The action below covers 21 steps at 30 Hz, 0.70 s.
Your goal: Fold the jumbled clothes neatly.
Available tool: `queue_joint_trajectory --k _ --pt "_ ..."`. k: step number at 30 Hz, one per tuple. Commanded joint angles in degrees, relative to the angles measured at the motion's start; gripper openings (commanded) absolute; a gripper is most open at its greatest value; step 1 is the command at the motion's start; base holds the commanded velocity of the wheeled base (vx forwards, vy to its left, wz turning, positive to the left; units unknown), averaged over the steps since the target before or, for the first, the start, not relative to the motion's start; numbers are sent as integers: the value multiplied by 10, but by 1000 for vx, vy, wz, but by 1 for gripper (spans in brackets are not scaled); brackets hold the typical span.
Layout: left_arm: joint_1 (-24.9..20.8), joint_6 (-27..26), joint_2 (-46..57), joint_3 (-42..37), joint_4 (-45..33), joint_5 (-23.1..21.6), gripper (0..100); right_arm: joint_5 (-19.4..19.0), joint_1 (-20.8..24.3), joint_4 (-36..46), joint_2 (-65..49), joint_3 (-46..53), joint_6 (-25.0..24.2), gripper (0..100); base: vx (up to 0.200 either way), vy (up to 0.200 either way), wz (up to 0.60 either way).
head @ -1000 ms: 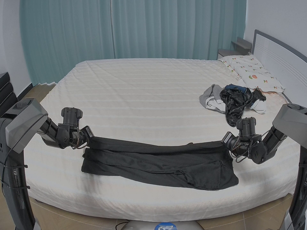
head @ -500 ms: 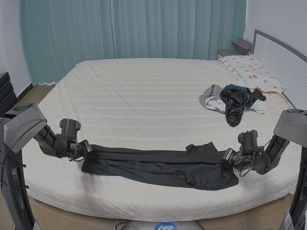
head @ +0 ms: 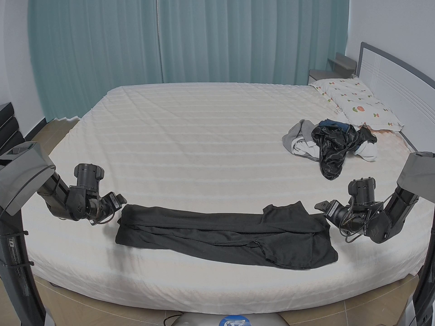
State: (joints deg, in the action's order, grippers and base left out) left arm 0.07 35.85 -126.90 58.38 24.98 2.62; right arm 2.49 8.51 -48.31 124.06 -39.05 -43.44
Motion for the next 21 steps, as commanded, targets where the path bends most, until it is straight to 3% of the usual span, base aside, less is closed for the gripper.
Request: queue_joint_trajectory --k 1,6,13,21 --pt "2 22 -12 60 -2 -45 100 -32 -6 0 26 -22 -1 100 0 0 0" --pt "1 12 -81 111 -2 -89 100 -74 -17 -1 64 -45 -11 100 0 0 0" --pt "3 -18 -123 132 -3 -96 100 -115 -35 -26 76 -49 -17 100 0 0 0" --pt "3 -15 -124 131 1 -126 100 -118 -48 -29 74 -49 -9 100 0 0 0"
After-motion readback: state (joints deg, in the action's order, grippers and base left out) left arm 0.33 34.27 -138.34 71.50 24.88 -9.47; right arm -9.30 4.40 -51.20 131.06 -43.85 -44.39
